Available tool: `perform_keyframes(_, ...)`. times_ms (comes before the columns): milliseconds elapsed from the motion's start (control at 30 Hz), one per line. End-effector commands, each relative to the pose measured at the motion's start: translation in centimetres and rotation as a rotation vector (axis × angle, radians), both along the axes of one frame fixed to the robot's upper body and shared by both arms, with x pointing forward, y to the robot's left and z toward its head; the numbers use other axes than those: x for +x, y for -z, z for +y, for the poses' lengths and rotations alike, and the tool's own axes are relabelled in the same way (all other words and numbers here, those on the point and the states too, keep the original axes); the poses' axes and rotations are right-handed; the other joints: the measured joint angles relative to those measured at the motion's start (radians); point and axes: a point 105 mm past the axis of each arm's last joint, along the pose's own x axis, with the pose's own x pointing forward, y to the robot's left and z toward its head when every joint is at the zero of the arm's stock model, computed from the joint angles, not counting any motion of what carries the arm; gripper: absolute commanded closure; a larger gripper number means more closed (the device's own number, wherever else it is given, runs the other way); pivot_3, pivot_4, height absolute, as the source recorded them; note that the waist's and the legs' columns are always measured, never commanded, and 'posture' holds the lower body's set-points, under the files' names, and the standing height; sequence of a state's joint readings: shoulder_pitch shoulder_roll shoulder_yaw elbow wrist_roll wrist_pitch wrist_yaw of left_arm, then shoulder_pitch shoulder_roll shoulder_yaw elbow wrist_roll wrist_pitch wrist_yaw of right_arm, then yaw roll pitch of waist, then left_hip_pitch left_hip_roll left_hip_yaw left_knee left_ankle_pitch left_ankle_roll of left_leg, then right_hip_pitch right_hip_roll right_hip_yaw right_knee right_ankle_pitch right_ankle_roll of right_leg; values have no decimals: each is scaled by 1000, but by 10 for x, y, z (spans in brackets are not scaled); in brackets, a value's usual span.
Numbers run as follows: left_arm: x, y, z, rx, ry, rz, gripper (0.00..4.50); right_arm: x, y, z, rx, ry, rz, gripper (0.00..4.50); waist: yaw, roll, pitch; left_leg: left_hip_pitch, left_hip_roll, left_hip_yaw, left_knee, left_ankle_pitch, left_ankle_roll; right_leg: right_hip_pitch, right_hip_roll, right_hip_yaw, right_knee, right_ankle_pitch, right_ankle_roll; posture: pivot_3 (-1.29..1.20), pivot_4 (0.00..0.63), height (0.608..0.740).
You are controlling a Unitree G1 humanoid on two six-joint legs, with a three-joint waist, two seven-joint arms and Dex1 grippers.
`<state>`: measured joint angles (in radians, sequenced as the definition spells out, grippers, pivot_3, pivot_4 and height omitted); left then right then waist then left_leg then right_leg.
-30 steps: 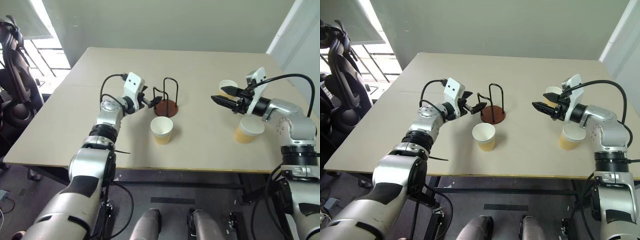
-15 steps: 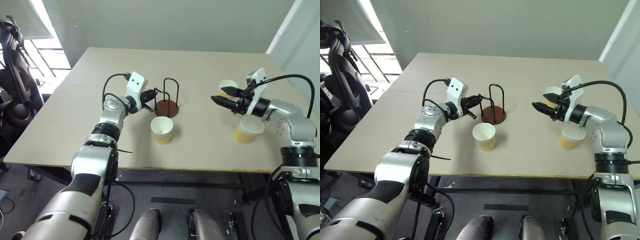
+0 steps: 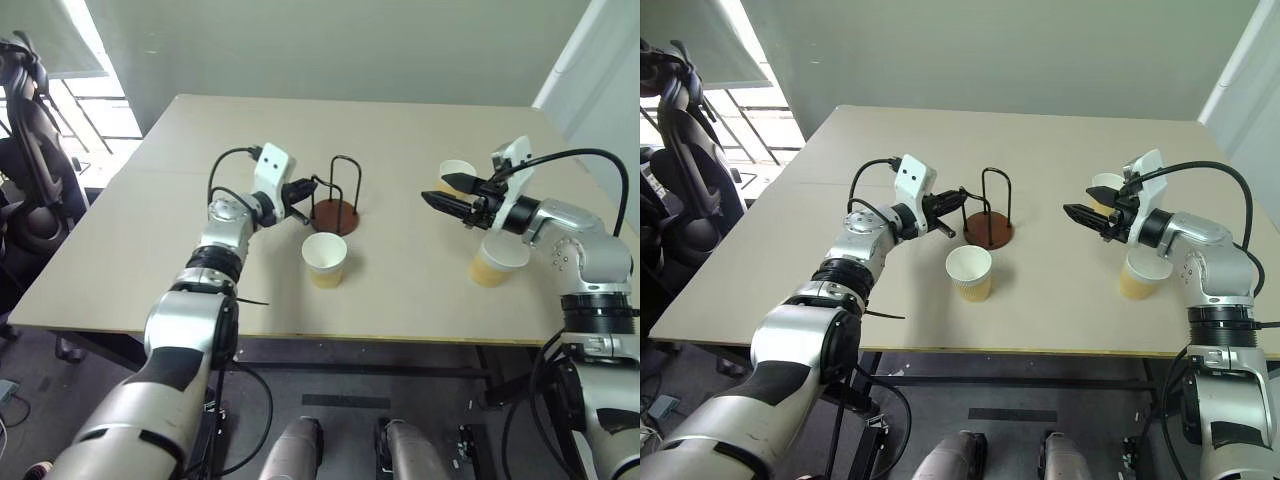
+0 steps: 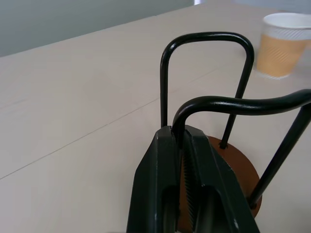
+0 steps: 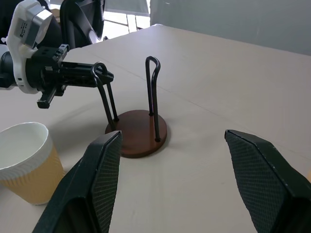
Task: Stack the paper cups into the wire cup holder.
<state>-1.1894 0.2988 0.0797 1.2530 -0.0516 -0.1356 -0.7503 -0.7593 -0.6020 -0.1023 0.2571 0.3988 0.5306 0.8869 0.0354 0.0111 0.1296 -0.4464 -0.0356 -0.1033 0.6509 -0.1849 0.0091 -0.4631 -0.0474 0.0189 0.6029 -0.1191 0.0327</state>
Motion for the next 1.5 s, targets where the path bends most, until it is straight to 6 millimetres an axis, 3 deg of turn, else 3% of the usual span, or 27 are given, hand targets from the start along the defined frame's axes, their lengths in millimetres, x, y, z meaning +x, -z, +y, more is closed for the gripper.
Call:
perform_keyframes(33, -1, -47, -24, -67, 85, -114, 4473, -6, -20, 0, 21, -9, -73, 1094, 1, 0, 0, -1, 0, 0, 0, 0, 0, 0, 0, 0, 0, 0, 0, 0, 150, 740)
perform_keyframes(200, -9, -59, -58, -71, 203, -132, 4473, -7, -22, 0, 20, -10, -78, 1094, 1, 0, 0, -6, 0, 0, 7, -3, 3, -1, 0, 0, -3, 2, 3, 0, 150, 740)
perform_keyframes(433, -25, -50, -91, -22, 373, -108, 4473, -10, -31, -21, -18, 36, -97, 1094, 3, 0, 0, -9, -2, 3, 15, -7, 9, -1, -1, 5, -6, 5, 10, 0, 150, 740)
perform_keyframes(633, -31, -39, -95, 22, 432, -90, 4473, -28, -40, -40, -111, -15, -70, 1094, 3, 0, 0, -10, -4, 6, 15, -9, 12, -1, -3, 6, -9, 7, 13, 0, 150, 740)
perform_keyframes(933, -42, -33, -106, 23, 522, -63, 4473, -55, -37, -46, -260, -134, 11, 1094, 4, 0, 0, -10, -4, 9, 16, -9, 15, 0, -4, 8, -10, 7, 19, 0, 150, 740)
perform_keyframes(1200, -54, -29, -118, 40, 624, -34, 4473, -62, -33, -52, -310, -144, 39, 1094, 5, 0, 0, -10, -5, 11, 17, -8, 18, 1, -4, 10, -10, 8, 24, 0, 150, 740)
perform_keyframes(1500, -70, -9, -122, 133, 751, 27, 4473, -64, -37, -65, -338, -110, 42, 1094, 3, 0, 0, -10, -5, 12, 18, -7, 20, 1, -5, 10, -11, 9, 27, 0, 150, 740)
